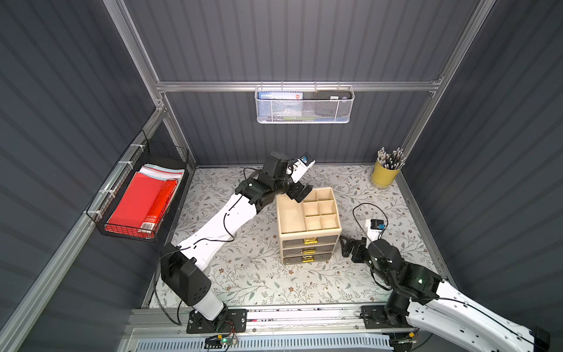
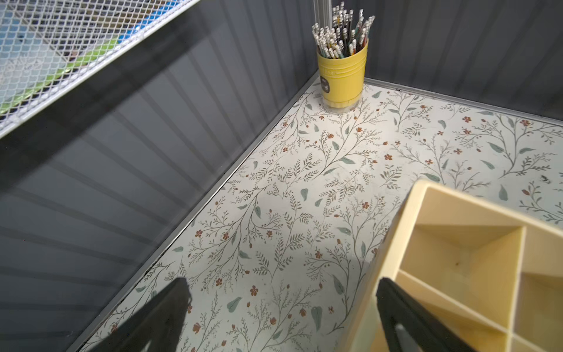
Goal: Take the mice out of the drawer
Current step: Adjust the storage box at the center of the board.
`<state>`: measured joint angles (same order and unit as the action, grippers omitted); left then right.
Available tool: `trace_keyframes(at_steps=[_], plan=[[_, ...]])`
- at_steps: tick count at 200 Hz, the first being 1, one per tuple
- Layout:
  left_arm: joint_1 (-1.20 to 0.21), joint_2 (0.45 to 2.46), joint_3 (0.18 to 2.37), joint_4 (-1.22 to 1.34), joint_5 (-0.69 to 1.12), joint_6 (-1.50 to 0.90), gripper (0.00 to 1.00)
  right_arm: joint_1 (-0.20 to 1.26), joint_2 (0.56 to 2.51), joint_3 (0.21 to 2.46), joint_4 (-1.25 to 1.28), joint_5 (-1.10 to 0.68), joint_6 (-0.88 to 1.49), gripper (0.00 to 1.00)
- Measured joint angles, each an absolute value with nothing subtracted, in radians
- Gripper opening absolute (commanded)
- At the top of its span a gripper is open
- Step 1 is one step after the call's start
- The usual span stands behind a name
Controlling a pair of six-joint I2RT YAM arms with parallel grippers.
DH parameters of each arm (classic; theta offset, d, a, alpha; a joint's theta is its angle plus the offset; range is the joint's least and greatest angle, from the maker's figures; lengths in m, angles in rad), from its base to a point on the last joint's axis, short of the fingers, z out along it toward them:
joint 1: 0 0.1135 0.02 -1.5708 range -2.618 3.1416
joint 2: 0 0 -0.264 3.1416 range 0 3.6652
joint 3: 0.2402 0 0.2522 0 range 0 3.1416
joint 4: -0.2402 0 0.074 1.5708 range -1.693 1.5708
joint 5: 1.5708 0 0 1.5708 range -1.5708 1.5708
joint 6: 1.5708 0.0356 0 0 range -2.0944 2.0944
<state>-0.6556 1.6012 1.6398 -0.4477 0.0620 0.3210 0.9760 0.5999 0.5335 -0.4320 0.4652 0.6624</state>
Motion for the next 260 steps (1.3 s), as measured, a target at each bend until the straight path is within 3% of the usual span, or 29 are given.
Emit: trace_keyframes(at_steps=[48,101,148,186,224,260], plan=[[-0.676,1.6,1.643,-0.473,-0.071,0.315,0.99,1.214,0.69,0.545,-0.511,0.57,0.773,0.99],[-0.676,1.538,1.647,-0.51,-0.219,0.333,0.98,1.254,0.614,0.614,-0.631,0.658,0.848,0.99],[-0.676,1.481,1.699,-0.561,-0.208,0.355,0.97,1.321,0.673,0.655,-0.655,0.607,0.85,0.99],[-0.676,1.451,1.605,-0.572,-0.191,0.342,0.9,1.462,0.767,0.655,-0.632,0.569,0.857,0.99],[-0.675,1.456,1.532,-0.587,-0.161,0.336,0.89,1.559,0.81,0.651,-0.562,0.559,0.876,0.99],[-0.661,1.502,1.533,-0.575,-0.13,0.34,0.81,1.577,0.805,0.58,-0.473,0.562,0.9,0.99]])
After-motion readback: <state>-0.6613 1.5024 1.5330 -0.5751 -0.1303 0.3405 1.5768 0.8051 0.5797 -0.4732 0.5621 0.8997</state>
